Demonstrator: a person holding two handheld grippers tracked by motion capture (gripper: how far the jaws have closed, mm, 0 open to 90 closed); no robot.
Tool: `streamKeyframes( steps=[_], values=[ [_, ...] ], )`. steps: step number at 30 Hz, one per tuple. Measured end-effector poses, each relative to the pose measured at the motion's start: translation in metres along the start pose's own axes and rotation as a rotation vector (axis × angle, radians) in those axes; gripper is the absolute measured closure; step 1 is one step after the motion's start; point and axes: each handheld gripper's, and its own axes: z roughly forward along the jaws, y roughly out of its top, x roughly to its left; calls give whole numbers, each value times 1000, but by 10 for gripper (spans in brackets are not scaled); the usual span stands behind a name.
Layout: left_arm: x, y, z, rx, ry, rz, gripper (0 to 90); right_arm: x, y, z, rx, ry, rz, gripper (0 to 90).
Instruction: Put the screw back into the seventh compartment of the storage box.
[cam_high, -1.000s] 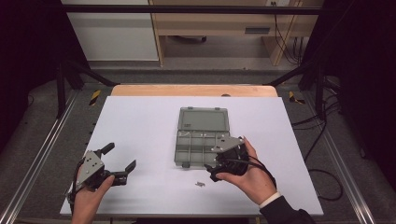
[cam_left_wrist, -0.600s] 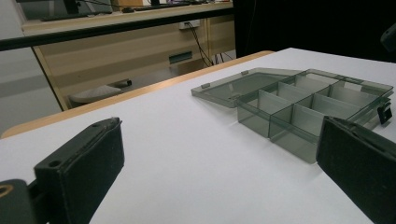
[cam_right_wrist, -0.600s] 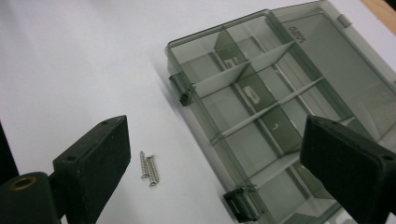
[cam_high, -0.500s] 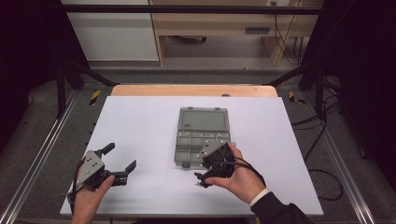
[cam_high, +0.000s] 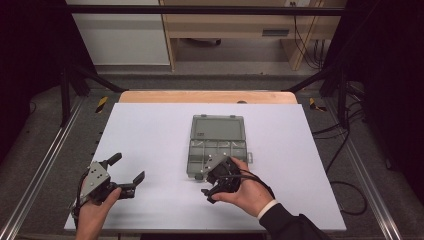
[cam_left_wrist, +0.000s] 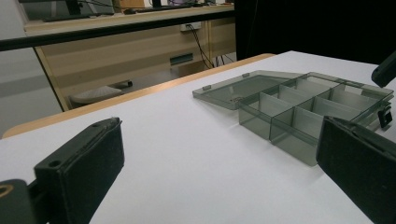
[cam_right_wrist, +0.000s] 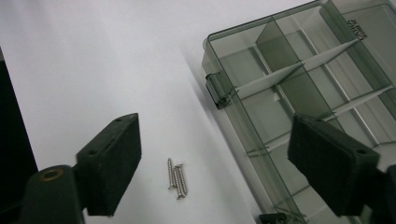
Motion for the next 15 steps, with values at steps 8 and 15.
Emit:
streamKeyframes(
  steps=[8, 15],
  values=[
    [1, 0, -1, -2, 3, -4, 8, 6, -6, 9, 19, 21, 11, 377],
    [-1, 0, 2, 7, -4, 1, 9, 5, -23, 20, 54, 58, 14, 542]
  ],
)
